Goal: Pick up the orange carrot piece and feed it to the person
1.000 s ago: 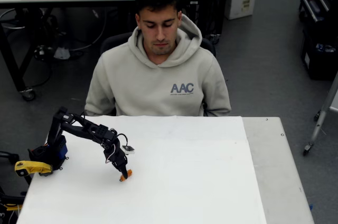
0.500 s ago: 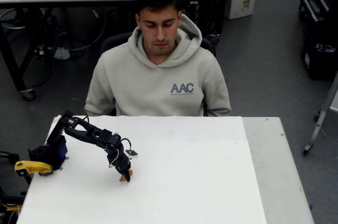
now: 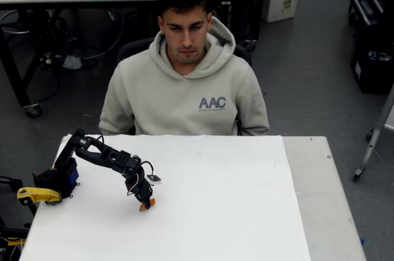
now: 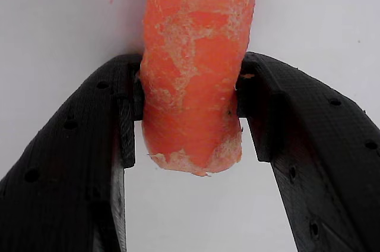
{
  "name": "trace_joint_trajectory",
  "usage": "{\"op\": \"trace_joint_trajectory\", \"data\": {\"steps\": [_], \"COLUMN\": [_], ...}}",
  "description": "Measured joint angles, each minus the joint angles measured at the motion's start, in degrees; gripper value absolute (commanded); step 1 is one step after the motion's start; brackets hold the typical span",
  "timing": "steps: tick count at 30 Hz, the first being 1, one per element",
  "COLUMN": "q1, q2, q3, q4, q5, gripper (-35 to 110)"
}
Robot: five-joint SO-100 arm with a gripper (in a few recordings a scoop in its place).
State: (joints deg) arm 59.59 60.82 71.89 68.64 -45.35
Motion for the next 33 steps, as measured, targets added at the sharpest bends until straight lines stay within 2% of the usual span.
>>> {"op": "trace_joint_trajectory", "data": {"steps": [7,17,25,33], "q1": [-0.18,-2.99,-10.37,-20.21], "q2": [0.18,9.14,22.06,23.64], "q3": [-0.35,0.0,0.0,-8.53], "q4": [0.0,0.0,0.0,0.0], "q5": [0.0,0.0,0.0,0.0], "gripper": [-3,-3,-3,-3]}}
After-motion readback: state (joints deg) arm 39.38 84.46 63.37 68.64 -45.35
